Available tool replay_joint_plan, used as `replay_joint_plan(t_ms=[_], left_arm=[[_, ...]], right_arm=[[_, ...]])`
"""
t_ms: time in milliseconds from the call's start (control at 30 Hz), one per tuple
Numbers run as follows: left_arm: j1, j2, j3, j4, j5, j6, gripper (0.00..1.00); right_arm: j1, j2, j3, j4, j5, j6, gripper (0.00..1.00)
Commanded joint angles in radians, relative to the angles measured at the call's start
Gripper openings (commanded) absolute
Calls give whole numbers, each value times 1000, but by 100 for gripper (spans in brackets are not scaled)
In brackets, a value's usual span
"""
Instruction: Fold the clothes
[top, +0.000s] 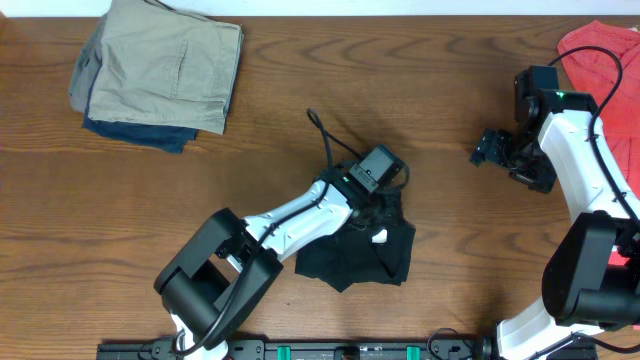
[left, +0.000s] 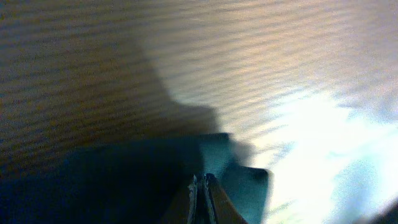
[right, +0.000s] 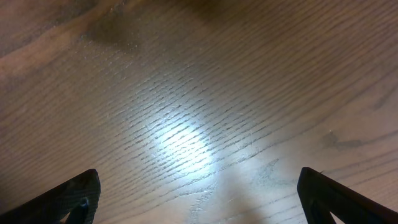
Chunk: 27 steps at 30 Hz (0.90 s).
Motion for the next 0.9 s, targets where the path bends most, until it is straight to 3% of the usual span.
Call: replay_joint_plan(t_ms=[0, 200, 400, 500, 700, 867], left_arm=[[-15, 0, 14, 21, 73, -3, 7], [-12, -42, 14, 34, 198, 11, 6], [-10, -224, 14, -106, 187, 85, 6], [-2, -333, 14, -250, 95, 101, 6], [16, -468, 14, -562, -264, 79, 7], [14, -442, 8, -609, -270, 25, 7]], right_arm=[[-4, -13, 12, -1, 7, 11, 99], [-4, -13, 12, -1, 7, 11, 99], [-4, -13, 12, -1, 7, 11, 99], [-4, -13, 12, -1, 7, 11, 99], [-4, -13, 12, -1, 7, 11, 99], [-4, -13, 12, -1, 7, 11, 99]])
